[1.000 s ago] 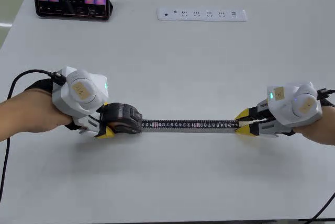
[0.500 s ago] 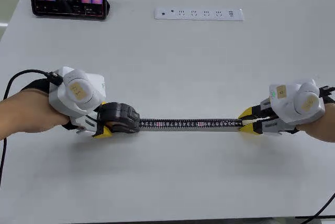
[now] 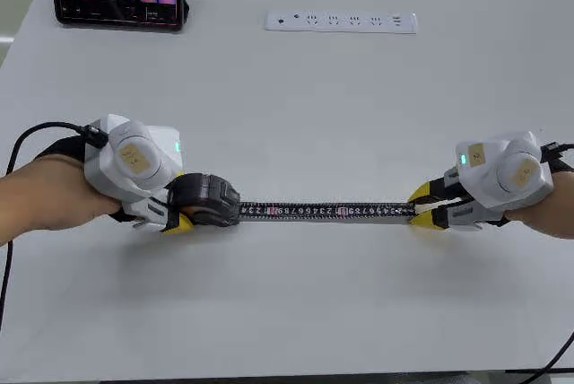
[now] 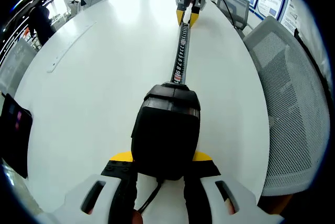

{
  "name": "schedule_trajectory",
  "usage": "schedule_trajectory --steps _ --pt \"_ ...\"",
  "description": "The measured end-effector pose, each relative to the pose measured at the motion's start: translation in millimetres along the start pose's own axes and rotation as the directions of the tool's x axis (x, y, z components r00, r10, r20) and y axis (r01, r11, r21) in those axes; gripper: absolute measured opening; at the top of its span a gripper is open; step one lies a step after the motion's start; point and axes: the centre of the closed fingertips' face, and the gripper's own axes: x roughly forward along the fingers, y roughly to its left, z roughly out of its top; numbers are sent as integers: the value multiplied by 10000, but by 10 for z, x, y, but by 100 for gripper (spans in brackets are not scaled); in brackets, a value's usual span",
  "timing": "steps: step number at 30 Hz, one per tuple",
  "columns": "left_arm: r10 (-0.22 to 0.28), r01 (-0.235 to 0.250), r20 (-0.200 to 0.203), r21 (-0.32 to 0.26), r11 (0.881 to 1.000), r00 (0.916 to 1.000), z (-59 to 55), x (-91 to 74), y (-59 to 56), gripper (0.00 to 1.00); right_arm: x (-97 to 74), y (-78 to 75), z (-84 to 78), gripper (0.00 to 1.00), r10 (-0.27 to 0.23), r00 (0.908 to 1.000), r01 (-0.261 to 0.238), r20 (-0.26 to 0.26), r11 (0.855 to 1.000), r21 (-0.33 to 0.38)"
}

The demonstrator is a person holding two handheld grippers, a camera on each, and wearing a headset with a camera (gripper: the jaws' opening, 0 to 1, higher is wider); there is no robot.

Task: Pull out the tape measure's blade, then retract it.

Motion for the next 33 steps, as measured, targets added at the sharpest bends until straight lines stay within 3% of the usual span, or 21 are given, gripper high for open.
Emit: schedule_trajectory --steps 11,16,26,33 --pt "133 -131 89 -201 9997 9999 16 4 10 30 -5 4 -6 12 9 9999 -9 -171 10000 6" --pt "20 -18 98 -168 9999 10000 9 21 -44 39 -16 28 -11 14 72 9998 -70 -169 9999 124" --pt "130 -126 162 -266 9996 9998 4 0 -34 41 -53 2 19 20 -178 9998 176 53 9987 479" --pt "436 -356 676 -1163 9926 9968 15 -98 15 50 -130 -46 113 29 -646 9957 549 660 9886 1403"
